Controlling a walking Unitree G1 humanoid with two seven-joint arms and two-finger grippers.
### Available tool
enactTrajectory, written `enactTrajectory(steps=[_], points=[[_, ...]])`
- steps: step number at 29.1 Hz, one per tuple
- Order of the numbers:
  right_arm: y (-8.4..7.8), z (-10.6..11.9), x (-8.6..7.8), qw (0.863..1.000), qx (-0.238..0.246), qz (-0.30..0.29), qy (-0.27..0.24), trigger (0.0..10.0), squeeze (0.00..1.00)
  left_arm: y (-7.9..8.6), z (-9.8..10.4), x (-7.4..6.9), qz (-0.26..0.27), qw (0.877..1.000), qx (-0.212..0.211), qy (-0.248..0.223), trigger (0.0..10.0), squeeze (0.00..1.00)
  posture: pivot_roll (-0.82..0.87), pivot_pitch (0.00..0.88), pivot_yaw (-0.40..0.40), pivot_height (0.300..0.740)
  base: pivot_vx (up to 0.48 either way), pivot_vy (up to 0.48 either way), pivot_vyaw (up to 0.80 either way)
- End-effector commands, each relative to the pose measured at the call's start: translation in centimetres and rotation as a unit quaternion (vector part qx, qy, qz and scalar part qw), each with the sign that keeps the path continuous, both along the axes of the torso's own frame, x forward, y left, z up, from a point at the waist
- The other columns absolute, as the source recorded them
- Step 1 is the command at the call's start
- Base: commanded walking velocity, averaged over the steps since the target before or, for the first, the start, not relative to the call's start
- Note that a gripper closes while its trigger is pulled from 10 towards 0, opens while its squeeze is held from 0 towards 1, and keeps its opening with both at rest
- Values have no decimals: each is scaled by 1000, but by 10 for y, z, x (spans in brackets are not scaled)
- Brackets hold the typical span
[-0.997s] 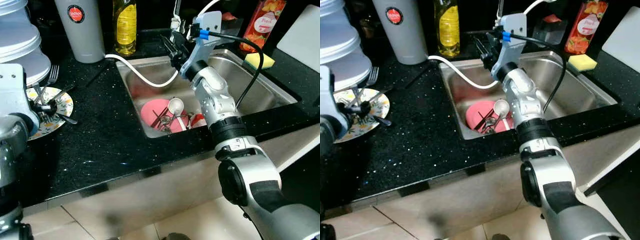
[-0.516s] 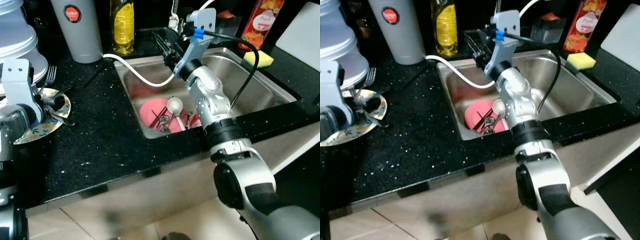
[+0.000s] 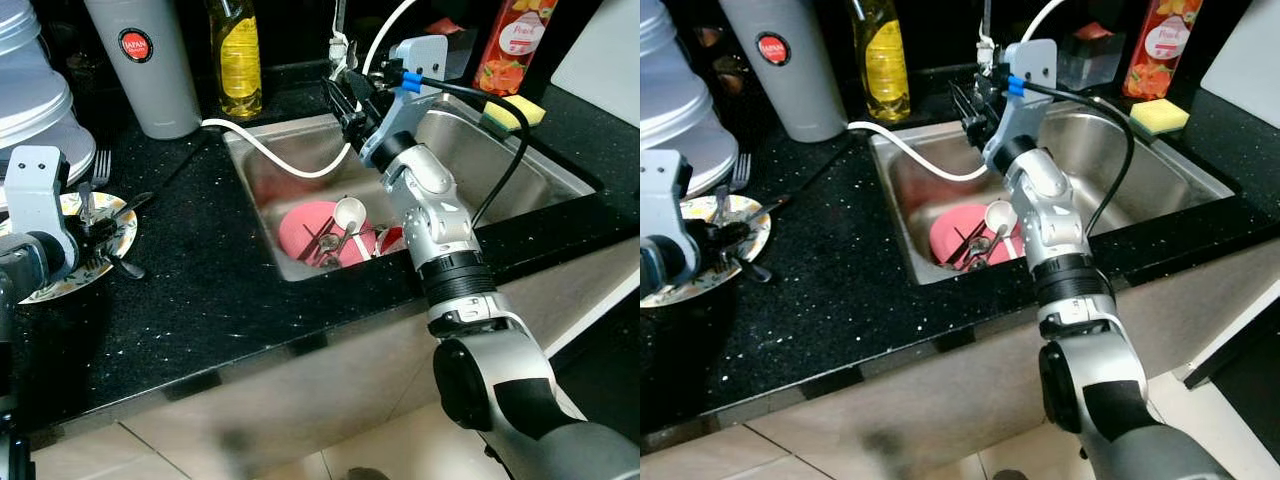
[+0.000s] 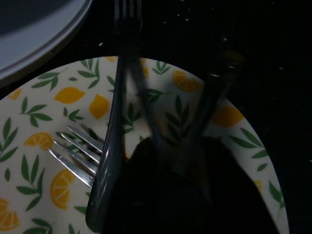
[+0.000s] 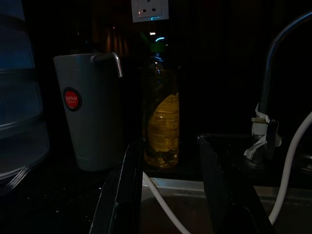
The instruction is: Kitchen organization
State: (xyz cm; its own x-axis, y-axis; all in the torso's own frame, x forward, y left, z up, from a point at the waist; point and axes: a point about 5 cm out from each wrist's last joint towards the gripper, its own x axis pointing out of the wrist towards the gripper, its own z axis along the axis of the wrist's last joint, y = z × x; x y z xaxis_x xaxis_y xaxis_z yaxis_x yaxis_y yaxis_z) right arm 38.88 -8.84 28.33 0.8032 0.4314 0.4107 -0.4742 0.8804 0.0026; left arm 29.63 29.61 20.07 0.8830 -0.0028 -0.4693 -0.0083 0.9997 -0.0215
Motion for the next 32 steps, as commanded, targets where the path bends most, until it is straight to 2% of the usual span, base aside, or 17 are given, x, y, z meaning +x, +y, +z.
enactTrajectory(steps=[1,5,14,16,19,20,21,24,25,26,27,28,30,32], points=[[3,3,-2,1000,1,6,-3,10000,0,-2,-24,-5,5,999,-16,47,0,0,97,0,11,740,0,0,0],[3,4,-1,1000,1,7,-3,10000,0,-2,-25,-6,19,999,-16,40,0,0,106,0,3,740,0,0,0],[8,5,-1,1000,2,16,-2,10000,0,-2,-6,-5,40,999,-29,-15,0,0,110,0,-8,740,0,0,0],[7,6,-1,1000,1,16,-2,10000,0,-4,4,-4,38,997,-39,-48,0,0,110,0,-18,740,0,0,0],[6,6,0,1000,0,16,-2,10000,0,-8,32,-2,41,990,-55,-124,0,0,108,0,-25,740,0,0,0],[6,7,0,1000,0,16,-2,10000,0,-11,42,-2,37,987,-51,-149,8392,0,108,0,-27,740,0,0,0],[6,7,0,1000,-1,17,-2,10000,0,-14,51,-3,30,984,-50,-168,10000,0,108,0,-27,740,0,0,0],[7,9,-1,1000,2,22,-7,10000,0,-30,81,-7,-13,970,-56,-237,10000,0,109,0,-26,740,0,0,0],[9,12,-3,999,5,33,-12,10000,0,-39,95,-10,-41,961,-49,-270,10000,0,109,0,-24,740,0,0,0],[9,12,-3,999,5,33,-12,10000,0,-39,95,-10,-41,961,-49,-270,10000,0,109,0,-24,740,0,0,0],[10,16,-5,998,22,50,-14,10000,0,-44,106,-14,-61,953,-22,-296,10000,0,108,0,-23,740,0,0,0],[10,18,-7,998,33,60,-15,10000,0,-45,108,-15,-64,951,-2,-302,10000,0,106,0,-22,740,0,0,0],[9,21,-9,996,49,77,-16,10000,0,-48,109,-16,-74,948,9,-309,10000,0,104,0,-20,740,0,0,0],[9,24,-11,993,63,95,-15,10000,0,-54,109,-18,-94,943,0,-318,10000,0,101,0,-21,740,0,0,0]])
